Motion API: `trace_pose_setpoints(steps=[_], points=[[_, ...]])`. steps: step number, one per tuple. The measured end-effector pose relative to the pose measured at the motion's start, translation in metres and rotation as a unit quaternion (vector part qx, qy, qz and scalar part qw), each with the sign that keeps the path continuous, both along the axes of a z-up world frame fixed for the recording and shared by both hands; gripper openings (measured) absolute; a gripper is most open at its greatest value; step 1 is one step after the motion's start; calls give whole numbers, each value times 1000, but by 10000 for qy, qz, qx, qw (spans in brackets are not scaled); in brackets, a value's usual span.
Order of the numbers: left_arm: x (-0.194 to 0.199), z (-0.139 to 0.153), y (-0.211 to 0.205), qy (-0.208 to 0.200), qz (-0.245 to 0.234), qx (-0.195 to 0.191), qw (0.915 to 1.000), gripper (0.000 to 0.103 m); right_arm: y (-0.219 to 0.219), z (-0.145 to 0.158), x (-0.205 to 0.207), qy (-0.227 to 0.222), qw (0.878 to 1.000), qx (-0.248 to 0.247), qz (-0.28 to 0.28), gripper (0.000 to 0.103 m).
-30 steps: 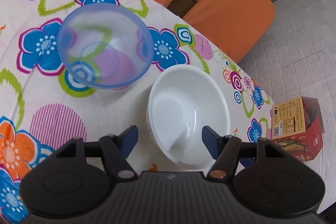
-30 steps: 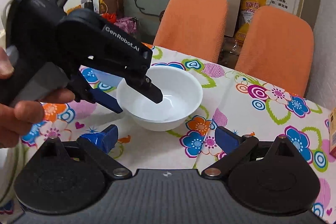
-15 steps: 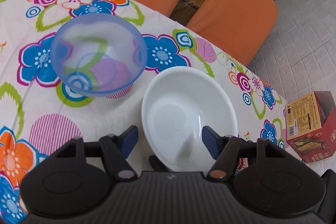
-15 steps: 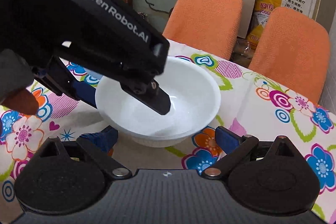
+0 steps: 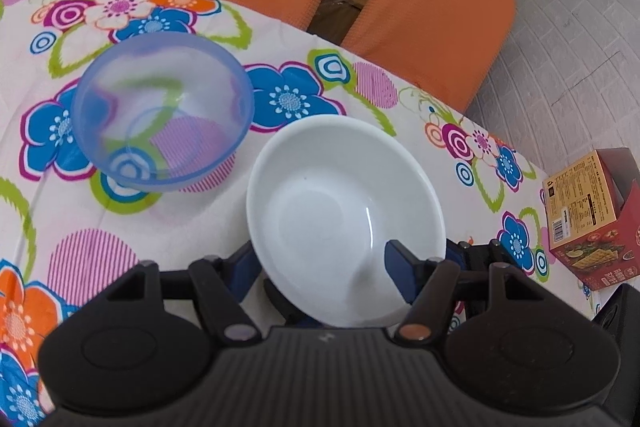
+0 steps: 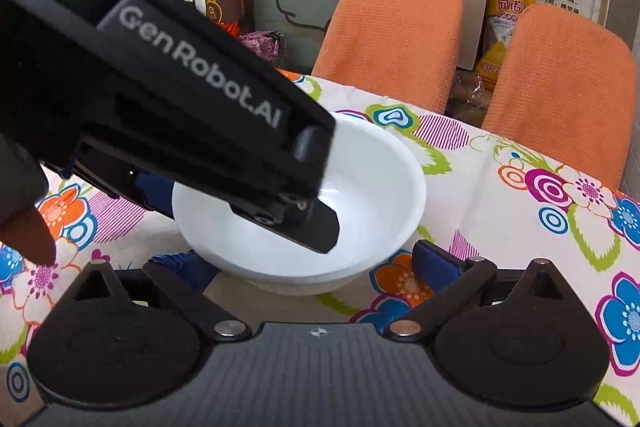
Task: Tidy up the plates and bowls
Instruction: 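Lift the white bowl into the steel bowl and open the left tool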
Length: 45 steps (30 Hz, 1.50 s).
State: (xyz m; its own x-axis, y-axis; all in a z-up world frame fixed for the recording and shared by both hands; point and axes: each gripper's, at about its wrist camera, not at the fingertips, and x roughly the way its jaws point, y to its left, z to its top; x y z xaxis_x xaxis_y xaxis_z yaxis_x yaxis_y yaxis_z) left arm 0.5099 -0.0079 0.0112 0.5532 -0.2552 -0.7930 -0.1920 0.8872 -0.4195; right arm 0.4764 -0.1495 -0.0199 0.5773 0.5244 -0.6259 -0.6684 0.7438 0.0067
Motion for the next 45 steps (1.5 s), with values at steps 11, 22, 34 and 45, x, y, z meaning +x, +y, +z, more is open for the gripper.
trace_pose_setpoints(steps=[11,22,34,45], points=[[-24,26,-6,-536,-607,414,9959,32,-4,26,-34,-933,9956,116,47,81],[-137,84,-39,-995,-1402,588,9834,34,-31,85,-140,-1455,9880,-508,-128,81],[-243,35,-60,-605,-2238,682,9704,36,-25,44,-253,-834,9922,-488,-792,82],[-247,27,-51,-733,-2080,858,9716,67,-41,21,-276,-670,9924,-489,-913,83]])
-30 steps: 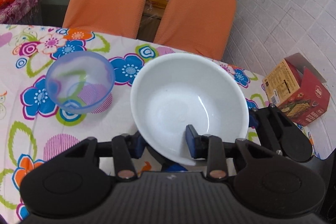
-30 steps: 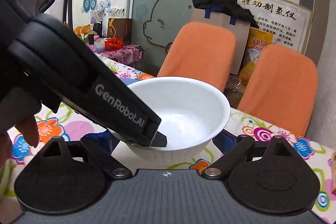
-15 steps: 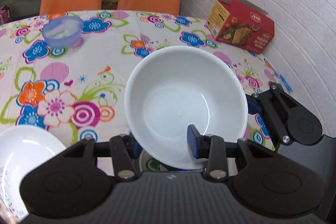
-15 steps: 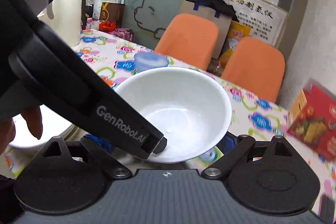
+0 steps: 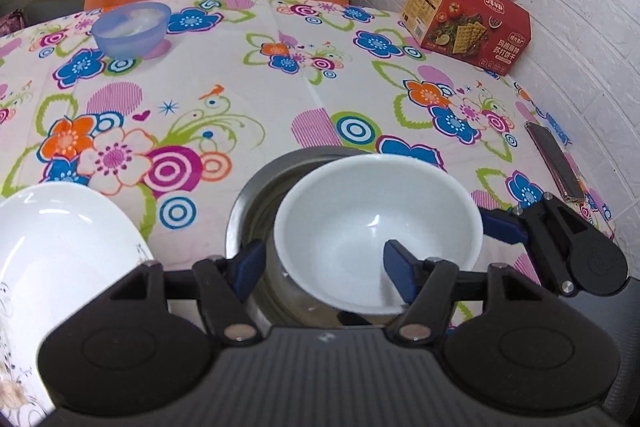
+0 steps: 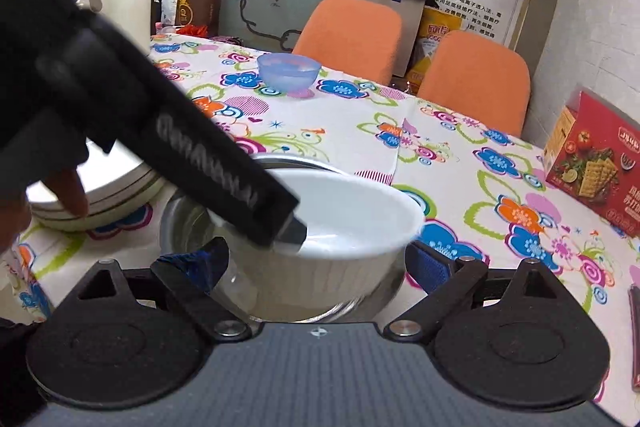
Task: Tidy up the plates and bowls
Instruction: 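Lift the white bowl into the steel bowl and open the left tool, then move the left tool to the translucent blue bowl and grasp its rim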
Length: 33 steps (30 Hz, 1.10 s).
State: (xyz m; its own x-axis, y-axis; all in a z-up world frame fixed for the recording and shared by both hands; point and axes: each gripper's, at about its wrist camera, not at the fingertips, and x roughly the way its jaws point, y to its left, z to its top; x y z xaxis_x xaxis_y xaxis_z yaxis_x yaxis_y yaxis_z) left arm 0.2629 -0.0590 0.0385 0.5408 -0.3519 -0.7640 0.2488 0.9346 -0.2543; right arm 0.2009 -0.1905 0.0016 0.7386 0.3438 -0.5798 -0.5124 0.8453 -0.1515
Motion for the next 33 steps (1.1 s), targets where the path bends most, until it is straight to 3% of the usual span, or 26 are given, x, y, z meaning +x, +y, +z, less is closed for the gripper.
trace_pose_setpoints(steps=[10,17,26,33], points=[[-8,21,24,-162,261,-521,9982,70,-40,7,-33,-4,9954,799,-528,83],[-6,33,55,-336,571,-437,9968,72,-60,21,-31,39,9874,1440,-654,83],[6,35,134,-417,1270,54,9910,73,-30,36,0,98,9874,1567,-201,83],[45,41,173,-535,1447,222,9878,73,22,67,50,39,9936,1073,340,84]])
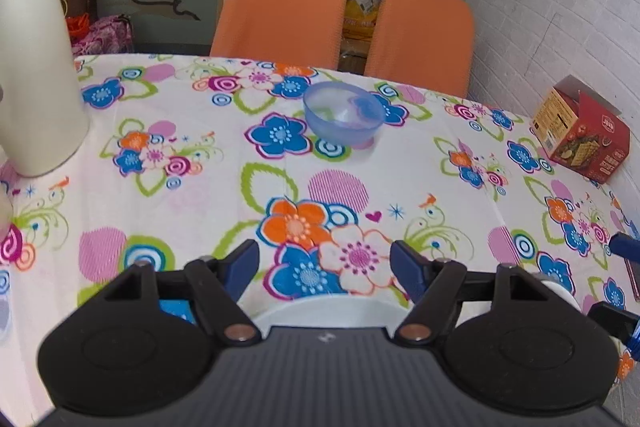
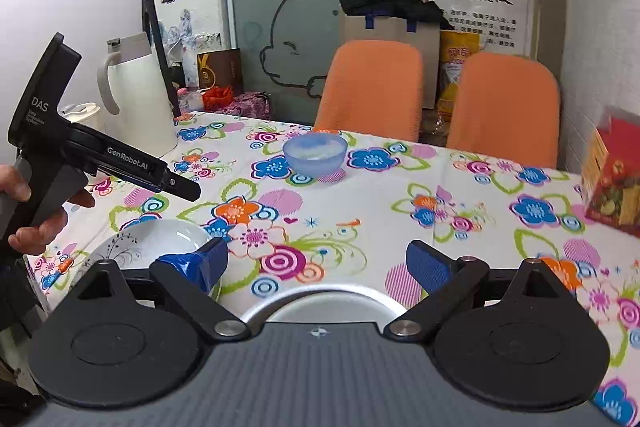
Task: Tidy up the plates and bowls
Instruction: 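Move the left tool to the translucent blue bowl and grasp its rim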
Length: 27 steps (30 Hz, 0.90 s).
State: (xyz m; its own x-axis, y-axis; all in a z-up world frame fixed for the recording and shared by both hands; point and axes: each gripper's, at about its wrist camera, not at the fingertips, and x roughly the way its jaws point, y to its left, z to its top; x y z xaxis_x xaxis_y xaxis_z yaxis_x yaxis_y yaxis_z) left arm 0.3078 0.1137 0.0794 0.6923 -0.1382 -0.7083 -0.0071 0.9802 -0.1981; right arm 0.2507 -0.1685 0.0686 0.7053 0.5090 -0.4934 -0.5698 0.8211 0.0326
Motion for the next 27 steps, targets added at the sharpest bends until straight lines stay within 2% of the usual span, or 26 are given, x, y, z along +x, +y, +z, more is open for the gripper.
trace_pose_setpoints(steps=[4,7,12,18,22,27], points=[[43,14,15,-202,152,83,9996,74,34,24,49,-216,9993,-274,131,84],[82,18,23,-236,253,68,9994,74,62,26,97,-240,9984,-499,130,84],[142,-2,34,110,355,-135,9992,74,94,-4,165,211,9957,-883,178,84],[197,-30,30,458,303,-459,9974,74,125,-51,198,730,9886,-1206,525,84],[223,-44,17,605,223,-392,9971,74,142,-69,217,811,9841,-1447,628,84],[242,-57,7,596,173,-207,9979,74,152,-78,236,770,9870,-1300,543,84]])
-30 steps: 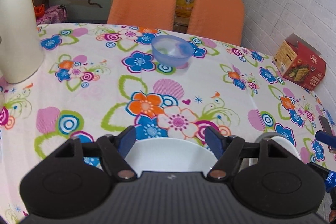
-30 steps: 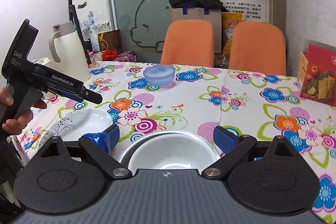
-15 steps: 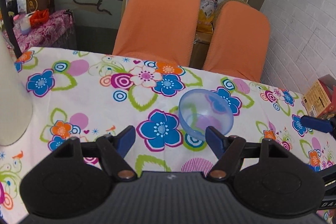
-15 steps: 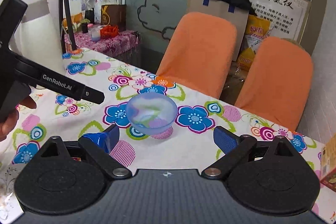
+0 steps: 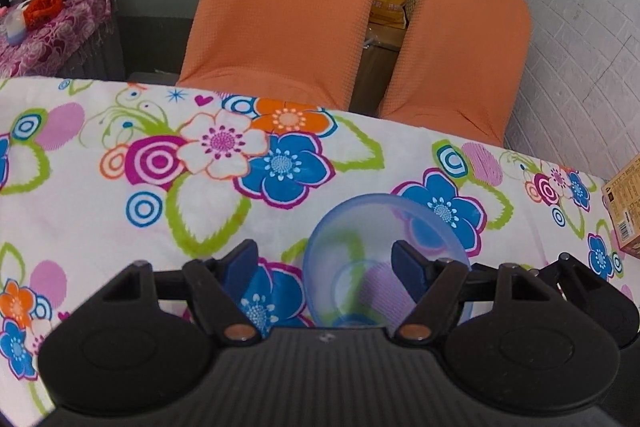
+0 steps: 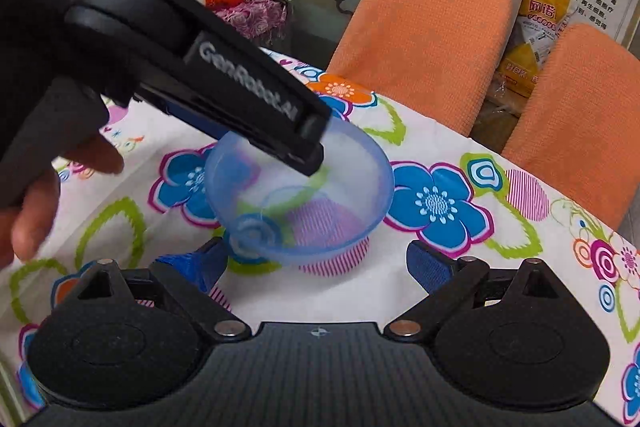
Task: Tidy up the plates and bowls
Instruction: 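Move the left tool to the translucent blue bowl and grasp its rim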
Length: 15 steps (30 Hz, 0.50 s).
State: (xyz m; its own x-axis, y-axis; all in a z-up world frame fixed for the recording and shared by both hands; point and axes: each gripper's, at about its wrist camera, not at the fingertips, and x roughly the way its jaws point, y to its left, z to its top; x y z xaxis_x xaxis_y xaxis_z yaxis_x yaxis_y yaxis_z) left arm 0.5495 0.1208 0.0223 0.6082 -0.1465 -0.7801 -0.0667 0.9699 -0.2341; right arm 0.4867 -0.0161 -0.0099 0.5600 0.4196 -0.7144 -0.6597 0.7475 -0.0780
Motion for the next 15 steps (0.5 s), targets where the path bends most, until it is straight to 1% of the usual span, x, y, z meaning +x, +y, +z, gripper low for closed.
trace_pose_setpoints(steps=[3,6,7,10,11,13,14,15], points=[[7,-7,-1,34,-28,-14,10000,75,4,-6,4,-15,10000,97,8,84],[11,-12,-2,70,-32,22,10000,75,5,-10,3,-147,9995,268,41,84],[13,-13,-3,97,-48,50,9999,75,6,-10,4,-168,9993,316,43,84],[15,-14,-8,86,-210,254,9994,73,8,-10,7,-50,9989,457,75,82],[15,-14,-9,79,-281,303,9991,64,9,-10,8,-36,9989,457,102,80],[14,-13,-10,107,-381,309,9987,51,13,-6,5,-87,9990,388,208,78],[12,-12,-10,130,-455,277,9985,46,15,-3,2,-172,9987,386,278,77],[11,-11,-10,173,-500,264,9983,45,16,1,-2,-241,9982,415,346,77]])
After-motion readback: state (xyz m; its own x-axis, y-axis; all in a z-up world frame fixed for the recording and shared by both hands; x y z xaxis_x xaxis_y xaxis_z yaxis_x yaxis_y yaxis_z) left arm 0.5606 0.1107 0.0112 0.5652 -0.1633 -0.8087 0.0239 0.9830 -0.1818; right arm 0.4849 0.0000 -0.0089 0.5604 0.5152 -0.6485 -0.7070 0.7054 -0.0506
